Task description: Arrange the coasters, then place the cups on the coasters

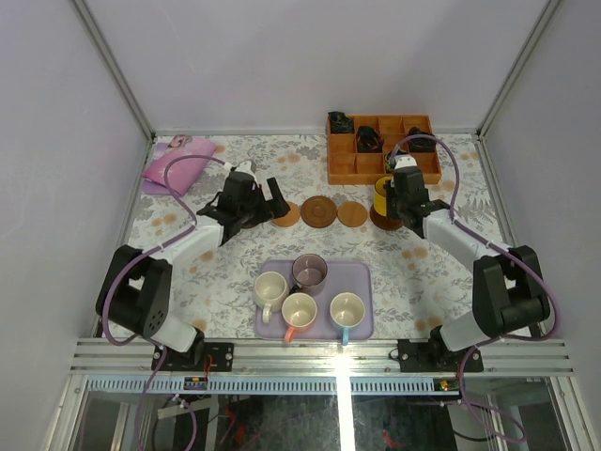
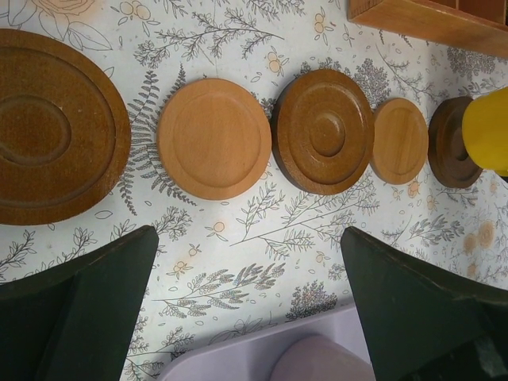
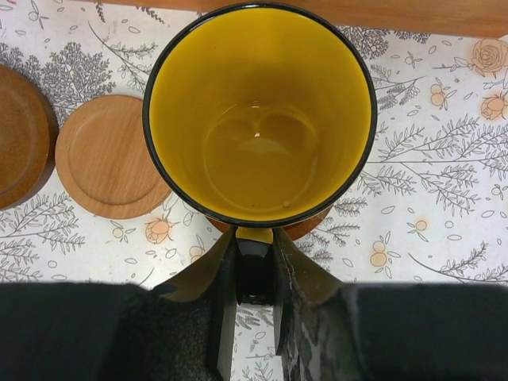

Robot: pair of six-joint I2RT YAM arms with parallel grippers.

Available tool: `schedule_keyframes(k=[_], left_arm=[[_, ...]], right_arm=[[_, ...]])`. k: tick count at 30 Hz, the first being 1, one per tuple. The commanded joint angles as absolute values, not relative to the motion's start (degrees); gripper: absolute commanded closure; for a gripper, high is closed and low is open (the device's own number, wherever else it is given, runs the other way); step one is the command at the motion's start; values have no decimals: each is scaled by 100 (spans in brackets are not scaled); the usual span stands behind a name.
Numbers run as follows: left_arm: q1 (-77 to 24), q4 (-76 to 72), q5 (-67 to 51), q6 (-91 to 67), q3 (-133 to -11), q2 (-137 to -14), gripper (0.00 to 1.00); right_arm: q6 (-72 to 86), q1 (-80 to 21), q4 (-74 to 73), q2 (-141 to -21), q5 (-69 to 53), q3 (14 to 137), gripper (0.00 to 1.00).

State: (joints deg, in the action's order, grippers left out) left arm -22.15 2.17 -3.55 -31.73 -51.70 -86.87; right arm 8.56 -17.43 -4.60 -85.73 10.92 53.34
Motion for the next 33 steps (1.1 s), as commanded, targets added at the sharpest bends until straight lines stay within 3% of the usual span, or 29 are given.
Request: schedule_keyframes(k=[1,26,27,31,33], left_arm=[[-2241,8,-299,-3033,-5377,-8771,0],[-2239,-58,-396,-3135,-5241,-8724,0],[-2241,-59,-396,-3142,-5231,-8724,0],[-2241,-61,-408,-3167,-5223,-8710,0],[-2242,-56,-421,-3180,-5230,-8694,0]], right_arm=[[863,-1662,435,-8522,1094,5361,100],[1387,-1664,119,-7972,1261,4159,99],[1382,-1661,86,-7990,1288,4158,97],[1387,-1662,-83,-8165,1288,4250,55],[1403,-1661,-141,-8276,1278,4298,47]])
